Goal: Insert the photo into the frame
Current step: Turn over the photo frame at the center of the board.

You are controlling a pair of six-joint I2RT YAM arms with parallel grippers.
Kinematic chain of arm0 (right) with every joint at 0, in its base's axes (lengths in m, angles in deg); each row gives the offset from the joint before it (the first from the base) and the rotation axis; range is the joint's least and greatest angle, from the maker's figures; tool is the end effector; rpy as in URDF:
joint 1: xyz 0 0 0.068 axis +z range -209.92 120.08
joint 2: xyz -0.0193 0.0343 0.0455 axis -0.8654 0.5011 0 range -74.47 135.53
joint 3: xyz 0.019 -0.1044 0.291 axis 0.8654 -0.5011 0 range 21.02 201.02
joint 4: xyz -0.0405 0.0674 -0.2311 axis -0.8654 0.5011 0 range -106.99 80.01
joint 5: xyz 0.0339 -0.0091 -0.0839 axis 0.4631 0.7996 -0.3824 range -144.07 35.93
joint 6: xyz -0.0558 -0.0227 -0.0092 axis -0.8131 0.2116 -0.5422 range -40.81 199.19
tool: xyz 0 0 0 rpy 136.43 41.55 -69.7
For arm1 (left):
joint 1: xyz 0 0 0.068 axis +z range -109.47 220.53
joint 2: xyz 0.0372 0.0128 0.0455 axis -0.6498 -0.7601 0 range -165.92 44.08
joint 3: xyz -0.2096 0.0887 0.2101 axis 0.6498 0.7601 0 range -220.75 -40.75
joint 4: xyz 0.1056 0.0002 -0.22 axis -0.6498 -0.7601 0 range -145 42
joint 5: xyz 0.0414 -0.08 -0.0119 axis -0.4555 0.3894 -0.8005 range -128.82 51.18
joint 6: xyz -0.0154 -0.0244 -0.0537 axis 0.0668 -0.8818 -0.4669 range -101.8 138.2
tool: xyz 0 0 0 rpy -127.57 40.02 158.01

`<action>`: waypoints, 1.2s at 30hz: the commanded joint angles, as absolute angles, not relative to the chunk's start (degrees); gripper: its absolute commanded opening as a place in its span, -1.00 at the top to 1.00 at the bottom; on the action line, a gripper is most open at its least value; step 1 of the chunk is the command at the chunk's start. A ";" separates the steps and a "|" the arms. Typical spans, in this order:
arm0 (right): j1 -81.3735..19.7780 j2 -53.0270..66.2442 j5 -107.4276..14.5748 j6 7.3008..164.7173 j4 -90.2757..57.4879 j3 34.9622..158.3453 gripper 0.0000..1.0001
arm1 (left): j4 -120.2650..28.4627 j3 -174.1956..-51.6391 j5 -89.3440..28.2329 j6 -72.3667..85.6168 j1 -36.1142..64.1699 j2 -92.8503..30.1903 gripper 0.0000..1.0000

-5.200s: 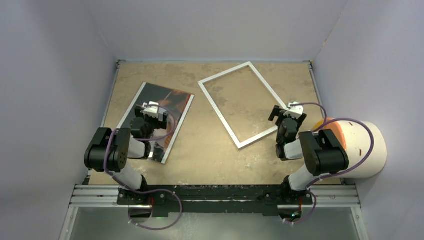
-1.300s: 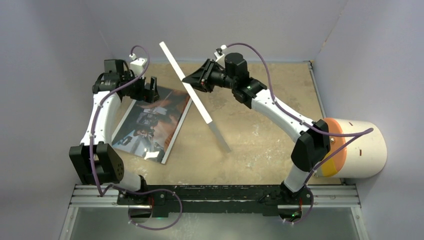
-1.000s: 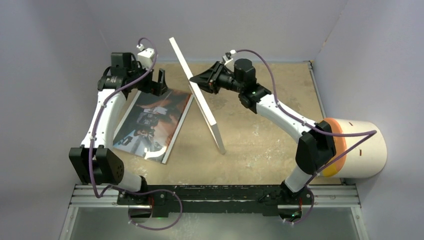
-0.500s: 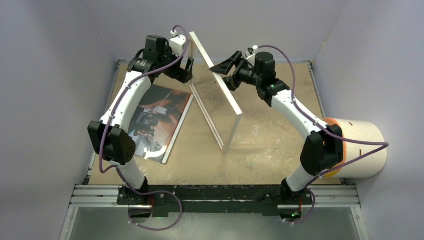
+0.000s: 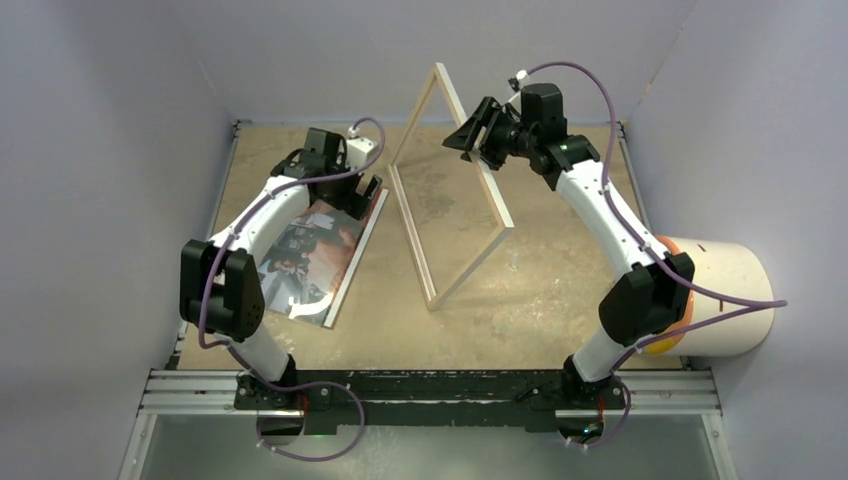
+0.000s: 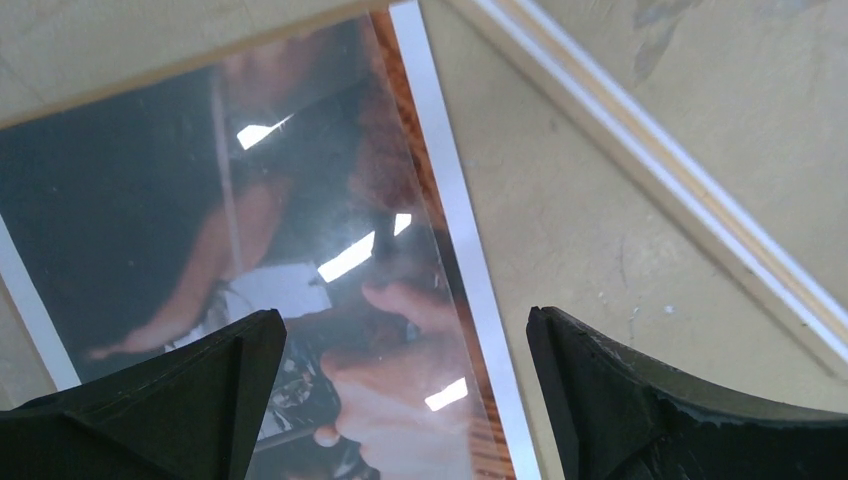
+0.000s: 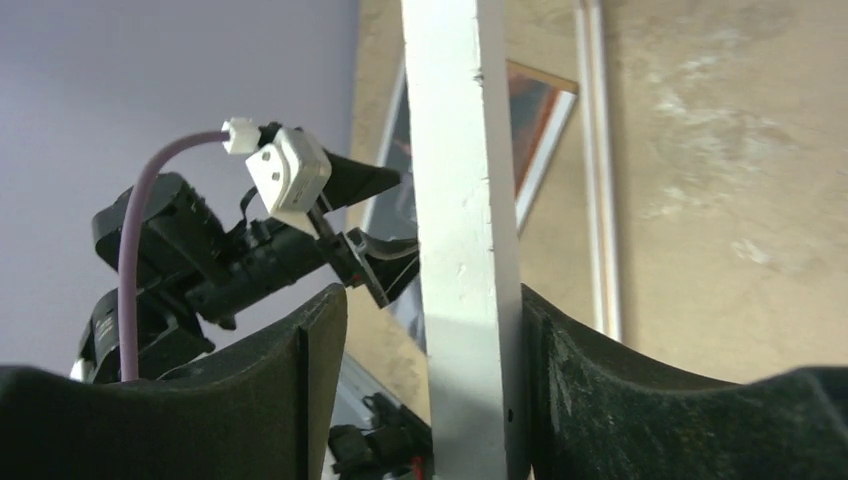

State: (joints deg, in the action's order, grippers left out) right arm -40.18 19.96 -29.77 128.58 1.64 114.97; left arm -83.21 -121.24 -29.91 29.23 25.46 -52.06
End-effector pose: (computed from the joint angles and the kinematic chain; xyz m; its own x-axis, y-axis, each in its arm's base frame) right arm 0.3508 0.1459 0.4349 -0.7121 0.4794 -0.5128 -0.2048 0.5569 0.8050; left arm 0.3472 -0.1008 0.3182 -0.6679 0.3754 -0.6427 0.4879 0.8729 0.0029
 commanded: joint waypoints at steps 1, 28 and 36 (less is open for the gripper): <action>-40.41 18.87 -38.41 118.56 9.96 117.65 -0.15 | -76.61 -113.94 -35.01 33.74 24.41 -48.77 -1.00; -40.41 4.98 -56.86 106.27 13.94 86.48 0.36 | -61.42 -100.91 -47.28 41.02 16.65 -58.37 -1.00; -40.41 8.54 -61.39 107.29 10.99 83.07 0.28 | -61.97 -100.44 -46.32 40.42 15.63 -58.55 -1.00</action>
State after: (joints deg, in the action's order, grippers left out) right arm -40.53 7.33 -57.27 107.58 14.30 84.09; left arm -62.14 -101.76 -46.28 40.09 16.50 -57.61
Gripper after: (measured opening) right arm 0.358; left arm 0.996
